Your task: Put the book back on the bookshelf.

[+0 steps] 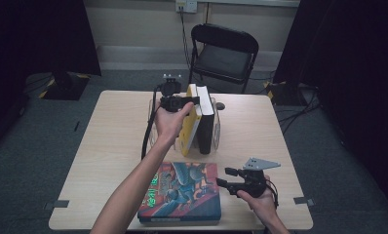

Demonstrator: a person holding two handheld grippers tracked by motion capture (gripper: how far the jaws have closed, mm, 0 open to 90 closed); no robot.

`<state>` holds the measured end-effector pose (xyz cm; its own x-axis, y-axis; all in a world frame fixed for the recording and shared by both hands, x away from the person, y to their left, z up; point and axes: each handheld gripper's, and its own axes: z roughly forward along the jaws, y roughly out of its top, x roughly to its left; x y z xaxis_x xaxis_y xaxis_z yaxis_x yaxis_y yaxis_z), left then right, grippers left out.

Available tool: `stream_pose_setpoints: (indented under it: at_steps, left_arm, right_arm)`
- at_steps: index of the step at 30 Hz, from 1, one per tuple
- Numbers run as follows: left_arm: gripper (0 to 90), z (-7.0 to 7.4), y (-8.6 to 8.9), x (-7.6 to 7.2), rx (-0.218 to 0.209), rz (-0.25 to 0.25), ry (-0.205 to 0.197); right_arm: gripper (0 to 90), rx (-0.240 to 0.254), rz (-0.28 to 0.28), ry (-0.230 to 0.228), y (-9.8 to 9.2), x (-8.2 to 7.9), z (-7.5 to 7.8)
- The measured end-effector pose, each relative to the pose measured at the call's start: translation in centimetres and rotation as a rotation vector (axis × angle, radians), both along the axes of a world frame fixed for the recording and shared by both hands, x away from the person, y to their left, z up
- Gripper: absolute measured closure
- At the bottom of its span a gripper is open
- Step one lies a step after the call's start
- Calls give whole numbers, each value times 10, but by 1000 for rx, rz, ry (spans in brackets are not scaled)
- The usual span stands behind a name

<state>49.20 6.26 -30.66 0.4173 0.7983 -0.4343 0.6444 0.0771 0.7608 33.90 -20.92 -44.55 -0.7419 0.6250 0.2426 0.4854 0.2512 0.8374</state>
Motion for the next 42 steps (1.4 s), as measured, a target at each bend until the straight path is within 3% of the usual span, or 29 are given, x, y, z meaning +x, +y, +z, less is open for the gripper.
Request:
stream_pose_setpoints:
  at_steps: [7,12,16,18,24,35,38,42]
  left_arm:
    - [558,1,8,-4,7,-6,-32]
    - [496,1,20,-10,46,-27,-101]
    - [495,1,34,-17,42,-29,-151]
    - [501,0,41,-19,39,-44,-156]
    - [553,-9,58,-34,93,-96,-197]
    - [613,-32,85,-76,107,-168,-212]
    - [619,-48,91,-86,120,-184,-190]
    - [623,-70,102,-100,105,-195,-154]
  right_arm:
    - [395,0,-3,0,-2,0,0]
    - [395,3,-4,-5,-1,0,1]
    - [395,2,-9,-1,0,1,1]
    - [395,1,-7,0,0,1,1]
    - [404,-6,2,-5,5,2,1]
    - [448,-26,36,-42,25,12,10]
    - [459,-23,47,-50,33,16,13]
    - [424,-30,50,-45,43,23,11]
